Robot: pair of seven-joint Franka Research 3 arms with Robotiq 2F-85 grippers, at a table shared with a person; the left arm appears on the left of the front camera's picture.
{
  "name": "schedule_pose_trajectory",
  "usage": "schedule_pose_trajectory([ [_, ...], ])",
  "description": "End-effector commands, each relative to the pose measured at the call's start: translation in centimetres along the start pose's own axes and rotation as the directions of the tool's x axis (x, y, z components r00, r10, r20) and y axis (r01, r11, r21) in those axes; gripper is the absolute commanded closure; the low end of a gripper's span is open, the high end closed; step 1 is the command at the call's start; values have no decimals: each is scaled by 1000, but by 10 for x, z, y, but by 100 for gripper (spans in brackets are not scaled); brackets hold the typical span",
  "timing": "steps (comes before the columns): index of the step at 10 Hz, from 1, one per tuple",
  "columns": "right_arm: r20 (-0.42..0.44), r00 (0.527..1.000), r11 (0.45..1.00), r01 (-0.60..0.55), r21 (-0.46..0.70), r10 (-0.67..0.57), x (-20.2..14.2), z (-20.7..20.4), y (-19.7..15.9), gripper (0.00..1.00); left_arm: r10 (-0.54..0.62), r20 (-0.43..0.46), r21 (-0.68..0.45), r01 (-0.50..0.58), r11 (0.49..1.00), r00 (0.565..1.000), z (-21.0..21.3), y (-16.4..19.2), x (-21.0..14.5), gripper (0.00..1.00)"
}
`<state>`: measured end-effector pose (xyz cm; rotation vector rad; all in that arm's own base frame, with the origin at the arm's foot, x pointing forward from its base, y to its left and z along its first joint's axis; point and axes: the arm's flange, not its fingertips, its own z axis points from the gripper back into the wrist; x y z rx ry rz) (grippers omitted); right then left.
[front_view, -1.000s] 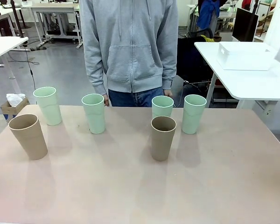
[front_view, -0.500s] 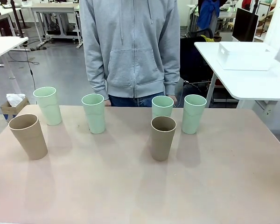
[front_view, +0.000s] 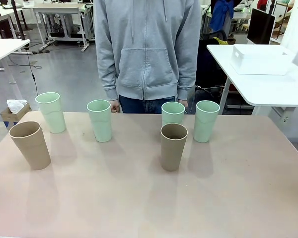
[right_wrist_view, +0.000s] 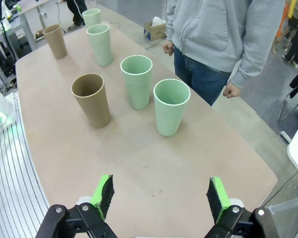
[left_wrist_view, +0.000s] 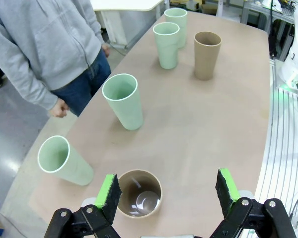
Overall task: Stack the cups and store them in the basket.
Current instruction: Pick up two Reusable plastic cups , one in each hand.
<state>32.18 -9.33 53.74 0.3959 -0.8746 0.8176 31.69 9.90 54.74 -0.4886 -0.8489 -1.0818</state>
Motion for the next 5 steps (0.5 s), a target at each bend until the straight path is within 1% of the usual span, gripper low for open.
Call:
schedule_pose_trajectory([
  [1,21,1000,1000,-17,12,17,-1,0,-2,0,-19,17,-3,19,1000,1000,-1,1,2,0],
  [2,0,1000,1000,0,0,0,0,0,0,0,0,0,0,0,1000,1000,0,0,0,0],
  [3,5,999,999,33,36,-34,5,-3,-26,0,27,13,-19,-27,999,1000,-3,25,-5,0],
  [4,2,999,997,34,64,-34,8,-10,-54,0,34,17,-101,-32,994,999,-10,52,-14,0],
  [5,25,1000,992,-10,123,7,10,-18,-81,0,37,30,-141,-32,989,999,-13,75,-26,0],
])
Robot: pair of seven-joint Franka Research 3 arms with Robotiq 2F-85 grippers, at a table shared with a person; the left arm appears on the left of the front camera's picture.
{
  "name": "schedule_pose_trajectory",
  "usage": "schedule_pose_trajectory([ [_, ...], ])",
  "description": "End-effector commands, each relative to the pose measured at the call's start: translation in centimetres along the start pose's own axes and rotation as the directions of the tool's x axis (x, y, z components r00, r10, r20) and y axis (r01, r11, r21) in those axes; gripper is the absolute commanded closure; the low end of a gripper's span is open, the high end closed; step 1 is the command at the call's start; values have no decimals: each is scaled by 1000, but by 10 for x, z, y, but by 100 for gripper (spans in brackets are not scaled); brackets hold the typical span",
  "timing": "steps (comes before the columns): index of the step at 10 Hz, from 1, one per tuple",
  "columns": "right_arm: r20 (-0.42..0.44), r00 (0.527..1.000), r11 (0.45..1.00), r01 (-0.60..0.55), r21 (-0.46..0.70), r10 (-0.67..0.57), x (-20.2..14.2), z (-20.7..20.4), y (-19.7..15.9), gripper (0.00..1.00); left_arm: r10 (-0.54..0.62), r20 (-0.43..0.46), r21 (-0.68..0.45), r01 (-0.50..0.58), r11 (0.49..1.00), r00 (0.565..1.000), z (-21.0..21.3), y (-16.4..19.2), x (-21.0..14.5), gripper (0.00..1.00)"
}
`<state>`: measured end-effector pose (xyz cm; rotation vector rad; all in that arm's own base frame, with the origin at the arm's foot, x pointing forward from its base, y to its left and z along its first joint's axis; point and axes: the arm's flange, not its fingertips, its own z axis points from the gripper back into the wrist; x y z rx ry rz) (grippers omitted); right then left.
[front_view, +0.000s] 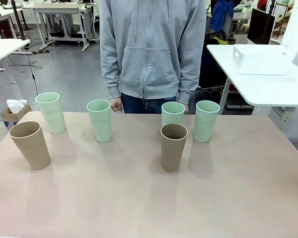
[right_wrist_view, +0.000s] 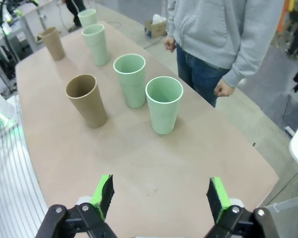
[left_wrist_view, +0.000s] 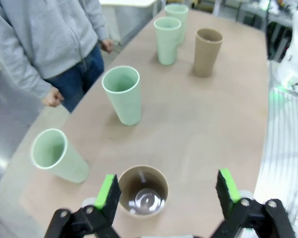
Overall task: Stack the cups and store them in the basket.
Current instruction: Pick up two Reusable plastic cups , one in each hand.
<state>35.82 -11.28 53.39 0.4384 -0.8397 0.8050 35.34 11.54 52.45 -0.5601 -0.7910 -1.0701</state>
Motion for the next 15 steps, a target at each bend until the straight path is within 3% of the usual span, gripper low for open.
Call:
schedule_pose_trajectory([
  [1,71,995,983,-74,170,63,11,-21,-72,0,-40,73,-109,48,993,997,4,56,-17,0],
  [4,147,980,953,-169,250,135,3,-85,-126,0,-122,233,-177,165,970,965,13,98,-67,0],
  [5,173,974,949,-186,254,145,-3,-113,-134,0,-175,322,-179,241,954,931,19,108,-92,0],
  [7,231,960,950,-212,231,158,-13,-148,-144,0,-195,424,-159,284,945,884,21,124,-137,0],
  [8,258,952,945,-227,235,165,-21,-165,-147,0,-148,447,-186,253,949,882,20,132,-161,0],
  [9,278,945,941,-241,238,171,-31,-180,-149,0,-72,408,-205,168,964,910,13,137,-178,0],
  [10,305,933,916,-281,285,191,-35,-186,-147,0,-64,433,-231,180,956,899,6,135,-178,0],
  [11,239,962,948,-193,255,131,-36,-180,-143,0,-126,426,-172,217,961,896,13,118,-177,0],
  [15,239,962,948,-193,255,131,-36,-180,-143,0,-126,426,-172,217,961,896,13,118,-177,0],
])
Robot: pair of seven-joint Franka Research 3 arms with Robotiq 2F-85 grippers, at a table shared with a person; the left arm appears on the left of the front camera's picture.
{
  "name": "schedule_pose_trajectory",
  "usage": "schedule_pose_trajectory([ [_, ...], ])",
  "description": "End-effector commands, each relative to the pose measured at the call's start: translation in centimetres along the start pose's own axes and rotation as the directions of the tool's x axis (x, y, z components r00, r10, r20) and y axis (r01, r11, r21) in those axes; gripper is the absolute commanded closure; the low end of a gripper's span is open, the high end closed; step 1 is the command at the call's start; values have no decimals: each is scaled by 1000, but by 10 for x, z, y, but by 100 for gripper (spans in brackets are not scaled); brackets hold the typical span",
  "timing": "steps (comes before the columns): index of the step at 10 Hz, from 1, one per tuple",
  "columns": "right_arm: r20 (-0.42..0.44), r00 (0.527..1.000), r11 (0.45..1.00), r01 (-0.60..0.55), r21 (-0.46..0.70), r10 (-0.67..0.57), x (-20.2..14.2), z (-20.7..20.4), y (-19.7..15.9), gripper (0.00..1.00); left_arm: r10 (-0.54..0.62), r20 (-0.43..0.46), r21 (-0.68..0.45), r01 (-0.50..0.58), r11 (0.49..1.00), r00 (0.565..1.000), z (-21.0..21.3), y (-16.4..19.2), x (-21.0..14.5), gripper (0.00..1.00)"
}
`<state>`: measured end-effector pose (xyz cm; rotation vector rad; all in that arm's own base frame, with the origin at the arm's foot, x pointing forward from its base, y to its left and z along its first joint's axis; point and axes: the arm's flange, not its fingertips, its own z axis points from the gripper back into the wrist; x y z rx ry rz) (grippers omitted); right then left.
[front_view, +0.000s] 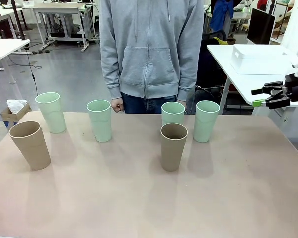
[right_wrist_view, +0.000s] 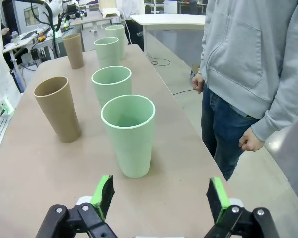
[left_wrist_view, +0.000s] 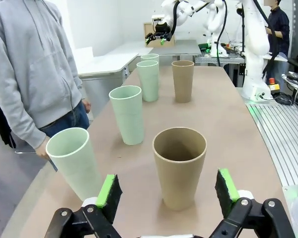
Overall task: Stack the cups and store them in the basket.
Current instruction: Pick up two Reusable plastic cups , one in each hand.
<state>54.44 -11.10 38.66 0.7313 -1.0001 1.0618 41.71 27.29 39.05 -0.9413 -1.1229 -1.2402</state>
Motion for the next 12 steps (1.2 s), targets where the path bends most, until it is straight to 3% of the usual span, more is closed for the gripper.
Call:
schedule_pose_trajectory([
  [1,-1,1000,1000,1,2,-1,-1,-1,0,0,5,1,-2,-5,1000,1000,-1,1,-3,0],
  [6,90,995,986,-64,152,51,-55,-89,-17,0,90,74,-53,-86,995,993,-18,14,-92,0],
  [12,174,985,963,-34,267,-14,-86,-139,-21,0,107,139,-31,-104,994,984,-40,3,-146,0],
])
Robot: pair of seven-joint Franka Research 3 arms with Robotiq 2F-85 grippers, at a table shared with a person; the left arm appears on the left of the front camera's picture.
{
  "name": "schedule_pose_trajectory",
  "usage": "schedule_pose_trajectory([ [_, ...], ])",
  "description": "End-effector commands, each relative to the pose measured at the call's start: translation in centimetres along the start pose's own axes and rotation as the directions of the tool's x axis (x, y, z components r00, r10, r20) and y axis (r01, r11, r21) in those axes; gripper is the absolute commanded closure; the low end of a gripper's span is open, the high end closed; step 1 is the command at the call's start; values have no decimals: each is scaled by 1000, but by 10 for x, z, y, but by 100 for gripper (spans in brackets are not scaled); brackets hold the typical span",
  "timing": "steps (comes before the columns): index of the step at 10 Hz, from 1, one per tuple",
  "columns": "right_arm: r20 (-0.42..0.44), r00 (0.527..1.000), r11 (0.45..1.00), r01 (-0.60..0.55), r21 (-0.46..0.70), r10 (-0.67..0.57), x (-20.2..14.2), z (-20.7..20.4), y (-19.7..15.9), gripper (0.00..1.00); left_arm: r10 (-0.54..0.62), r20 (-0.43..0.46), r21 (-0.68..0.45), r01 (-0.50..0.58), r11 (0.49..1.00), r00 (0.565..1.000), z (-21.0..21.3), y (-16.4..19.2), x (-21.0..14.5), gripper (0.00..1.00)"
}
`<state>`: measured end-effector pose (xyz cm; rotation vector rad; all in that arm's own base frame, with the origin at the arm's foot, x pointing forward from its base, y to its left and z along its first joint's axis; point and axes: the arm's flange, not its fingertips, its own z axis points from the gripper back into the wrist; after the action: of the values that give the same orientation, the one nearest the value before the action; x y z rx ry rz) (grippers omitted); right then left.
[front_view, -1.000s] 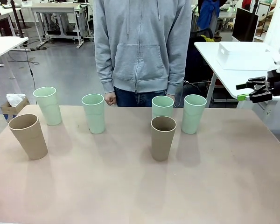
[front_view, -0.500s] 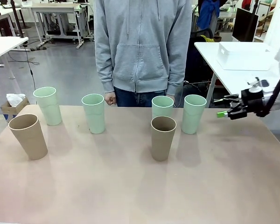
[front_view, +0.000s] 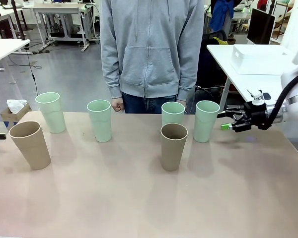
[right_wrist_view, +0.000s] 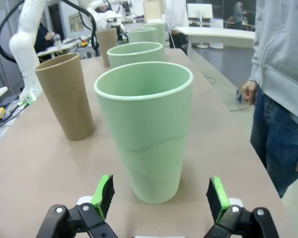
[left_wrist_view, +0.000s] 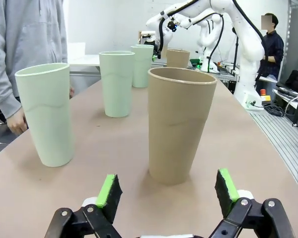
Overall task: Stack the cups and store them in the basket.
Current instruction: Pick up two Reusable plastic cups , one in each hand.
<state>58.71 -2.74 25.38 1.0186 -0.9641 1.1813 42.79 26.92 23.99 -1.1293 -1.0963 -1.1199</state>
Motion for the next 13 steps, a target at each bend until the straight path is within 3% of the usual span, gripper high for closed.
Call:
schedule_pose_trajectory([
  [1,83,997,1000,-4,20,2,-3,-4,-7,0,-42,35,37,41,998,998,-4,-1,-4,0],
  [4,135,991,1000,-14,-24,17,-10,-13,-10,0,-55,42,83,52,995,998,-12,3,-7,0],
  [5,66,997,999,24,22,-26,-10,-9,-2,0,-33,49,65,29,997,998,-14,1,0,0],
  [7,66,997,999,24,22,-26,-10,-9,-2,0,-24,30,43,23,999,999,-4,4,-8,0],
  [11,153,988,999,21,-39,-15,-23,-29,-7,0,-63,53,12,63,998,997,-25,-5,-14,0],
  [13,176,984,999,29,-16,-25,-27,-37,-11,0,-61,62,17,60,998,996,-33,-13,-16,0],
])
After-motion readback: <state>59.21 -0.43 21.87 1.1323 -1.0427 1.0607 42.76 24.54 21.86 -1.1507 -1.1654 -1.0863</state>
